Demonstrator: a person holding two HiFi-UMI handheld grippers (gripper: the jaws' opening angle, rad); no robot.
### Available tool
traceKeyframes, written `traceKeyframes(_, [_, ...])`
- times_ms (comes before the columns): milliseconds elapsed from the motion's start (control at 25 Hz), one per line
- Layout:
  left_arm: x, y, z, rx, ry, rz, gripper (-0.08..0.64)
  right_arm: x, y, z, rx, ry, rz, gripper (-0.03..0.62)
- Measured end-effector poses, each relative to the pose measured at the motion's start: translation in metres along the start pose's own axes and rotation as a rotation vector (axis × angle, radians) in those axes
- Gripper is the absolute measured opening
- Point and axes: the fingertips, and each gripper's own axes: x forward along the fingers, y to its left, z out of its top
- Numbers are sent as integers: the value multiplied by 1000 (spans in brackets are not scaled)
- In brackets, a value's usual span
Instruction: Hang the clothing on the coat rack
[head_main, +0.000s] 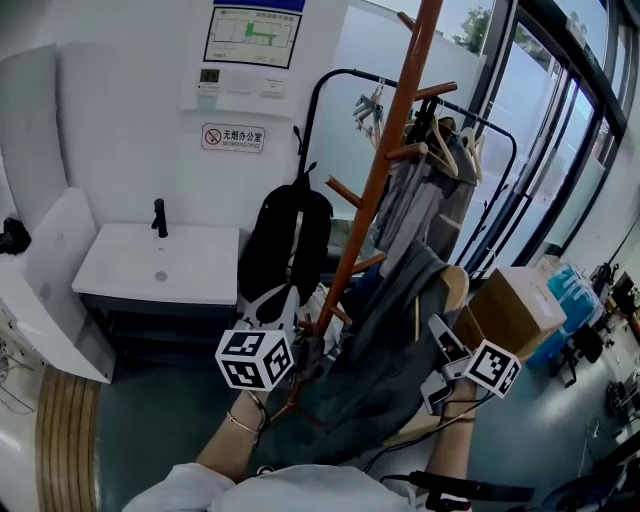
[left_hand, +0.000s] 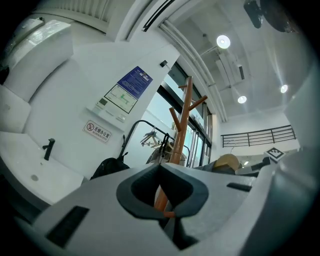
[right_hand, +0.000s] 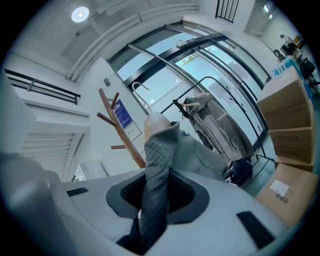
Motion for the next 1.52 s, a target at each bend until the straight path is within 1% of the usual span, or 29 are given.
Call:
traceKeyframes(40, [5, 4, 0, -1, -1, 1, 8, 7, 0, 2, -9, -1, 10, 97])
traceKeyframes(80, [10, 8, -1, -2, -2, 2, 8, 11, -3, 3, -8, 0, 0, 97])
traceKeyframes(200, [24, 19, -6, -2, 2, 1, 8, 20, -17, 6, 21, -2, -72, 97])
traceKeyframes(240, [28, 22, -8, -2, 5, 2, 8, 25, -21, 7, 24, -1, -82, 97])
traceKeyframes(320, [36, 29, -13, -4, 15, 11, 8, 37, -22, 11, 13, 5, -56, 97])
traceKeyframes(440, [41, 36, -24, -4, 42, 27, 8, 45, -35, 15, 34, 28, -94, 97])
traceKeyframes(520, [43, 38, -25, 12, 52, 38, 8, 51, -40, 23, 33, 39, -84, 97])
traceKeyframes(640, [45, 42, -21, 38, 57, 74, 8, 62, -45, 37, 28, 58, -68, 97])
traceKeyframes(680, [46, 44, -17, 48, 54, 87, 8, 68, -43, 42, 19, 63, -41, 97])
traceKeyframes(760, [47, 48, -8, 67, 40, 119, 8, 84, -31, 53, -26, 70, 70, 97])
traceKeyframes(800, [47, 50, -3, 69, 29, 137, 8, 89, -29, 57, -38, 76, 99, 97])
traceKeyframes(840, [46, 52, 1, 68, 19, 155, 8, 94, -27, 60, -45, 81, 110, 97])
traceKeyframes(920, [47, 54, 6, 65, 5, 181, 8, 106, -20, 67, -72, 86, 169, 97])
traceKeyframes(960, [48, 54, 6, 65, 4, 190, 8, 111, -18, 70, -86, 91, 188, 97])
traceKeyframes(1120, [51, 46, 0, 78, 15, 208, 8, 123, -12, 81, -126, 120, 213, 97])
traceKeyframes(1360, [51, 32, -4, 106, 25, 229, 8, 128, 4, 102, -189, 128, 261, 97])
traceKeyframes(1440, [49, 29, -1, 116, 23, 237, 8, 129, 16, 110, -206, 126, 301, 97])
traceKeyframes(1520, [47, 26, 2, 126, 16, 246, 8, 130, 34, 117, -232, 118, 377, 96])
